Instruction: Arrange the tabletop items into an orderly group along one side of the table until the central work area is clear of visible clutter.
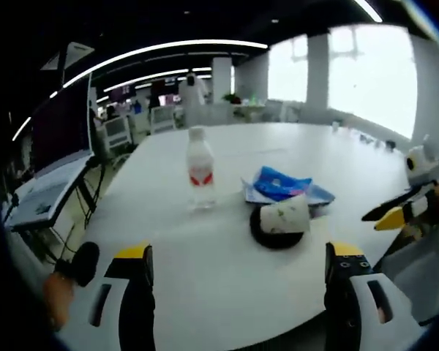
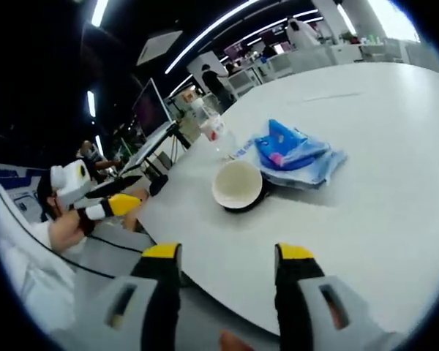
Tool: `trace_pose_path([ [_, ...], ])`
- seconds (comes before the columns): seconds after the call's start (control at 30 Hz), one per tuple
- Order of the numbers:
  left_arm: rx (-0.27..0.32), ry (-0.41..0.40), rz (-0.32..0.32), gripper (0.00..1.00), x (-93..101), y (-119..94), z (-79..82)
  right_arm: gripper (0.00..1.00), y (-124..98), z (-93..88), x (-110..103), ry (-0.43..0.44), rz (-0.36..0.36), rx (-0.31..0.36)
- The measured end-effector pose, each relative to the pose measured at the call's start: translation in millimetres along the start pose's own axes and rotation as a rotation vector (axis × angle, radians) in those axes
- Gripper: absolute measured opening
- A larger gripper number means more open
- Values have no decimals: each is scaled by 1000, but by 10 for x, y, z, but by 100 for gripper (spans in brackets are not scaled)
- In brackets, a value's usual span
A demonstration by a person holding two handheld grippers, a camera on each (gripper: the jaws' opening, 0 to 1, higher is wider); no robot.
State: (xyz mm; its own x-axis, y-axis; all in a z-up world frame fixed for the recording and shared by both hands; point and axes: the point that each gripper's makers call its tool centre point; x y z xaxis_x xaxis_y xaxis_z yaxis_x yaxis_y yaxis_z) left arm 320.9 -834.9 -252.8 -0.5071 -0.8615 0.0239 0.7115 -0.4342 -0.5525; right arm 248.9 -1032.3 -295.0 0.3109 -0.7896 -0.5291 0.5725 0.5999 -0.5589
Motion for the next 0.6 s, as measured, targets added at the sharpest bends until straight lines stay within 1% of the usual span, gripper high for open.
trace_pose_path([
  [0.07,2,5,7,94,5,-19,13,50,19,15,-6,-1,5,-5],
  [0.17,14,-9,9,94,5,-43,29,50,51,58,-20,-5,11,-6],
  [0.3,15,-21,20,91,-23,-69,5,50,116,121,-49,-4,28,-4],
  [0.4,41,-25,8,90,-9,-73,30,49,156,162,-81,-19,32,-8],
  [0.47,85,-44,-22,91,44,-54,68,49,176,188,-99,-22,38,-7],
  [0.53,54,-36,-16,89,50,-9,9,49,192,198,-108,-27,40,-9],
  [0.6,56,-35,-12,86,64,0,-4,49,200,202,-110,-30,40,-11],
])
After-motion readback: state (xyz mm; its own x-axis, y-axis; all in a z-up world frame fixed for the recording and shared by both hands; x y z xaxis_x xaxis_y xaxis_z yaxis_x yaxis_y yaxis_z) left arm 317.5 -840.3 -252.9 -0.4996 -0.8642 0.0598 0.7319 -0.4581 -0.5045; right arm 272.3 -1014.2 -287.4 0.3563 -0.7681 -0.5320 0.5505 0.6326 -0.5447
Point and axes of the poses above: the point that each gripper's makers call its tool centre point, and the gripper's own axes: y roughly forward along the fingers, x roughly to its right, z roughly out of its top, and after that the axes turned 4 degrees about -x, right-handed
